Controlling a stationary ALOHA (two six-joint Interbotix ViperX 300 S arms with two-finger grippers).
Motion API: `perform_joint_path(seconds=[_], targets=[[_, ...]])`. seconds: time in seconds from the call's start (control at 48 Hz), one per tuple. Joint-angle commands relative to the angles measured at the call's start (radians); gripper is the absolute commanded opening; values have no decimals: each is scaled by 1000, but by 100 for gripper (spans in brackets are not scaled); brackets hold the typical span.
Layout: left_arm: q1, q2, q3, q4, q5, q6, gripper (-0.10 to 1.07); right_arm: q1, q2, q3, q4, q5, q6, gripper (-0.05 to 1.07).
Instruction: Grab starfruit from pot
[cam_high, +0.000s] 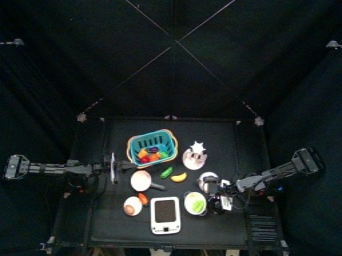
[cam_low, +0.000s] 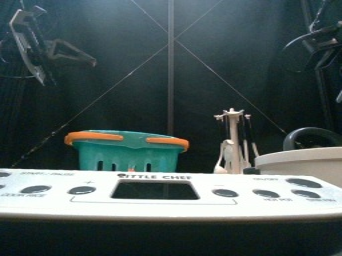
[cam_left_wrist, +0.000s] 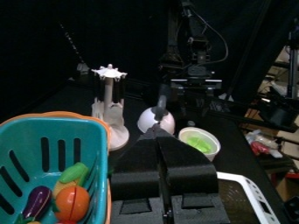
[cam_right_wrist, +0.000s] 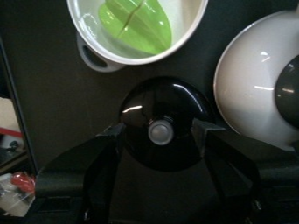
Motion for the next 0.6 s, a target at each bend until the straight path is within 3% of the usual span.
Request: perform_joint_path(seconds=[0.0,0.271,0.583], targets=[[3,2,-15,-2,-9,0,-4,-2,-6,-38,-31,-58,-3,93],[2,2,-14,-2,-9,0,-4,-28,15,-91,-156,-170,0,93],[2,2,-11,-2,-9,3,-4,-25,146,-126,-190,-215,-14,93]])
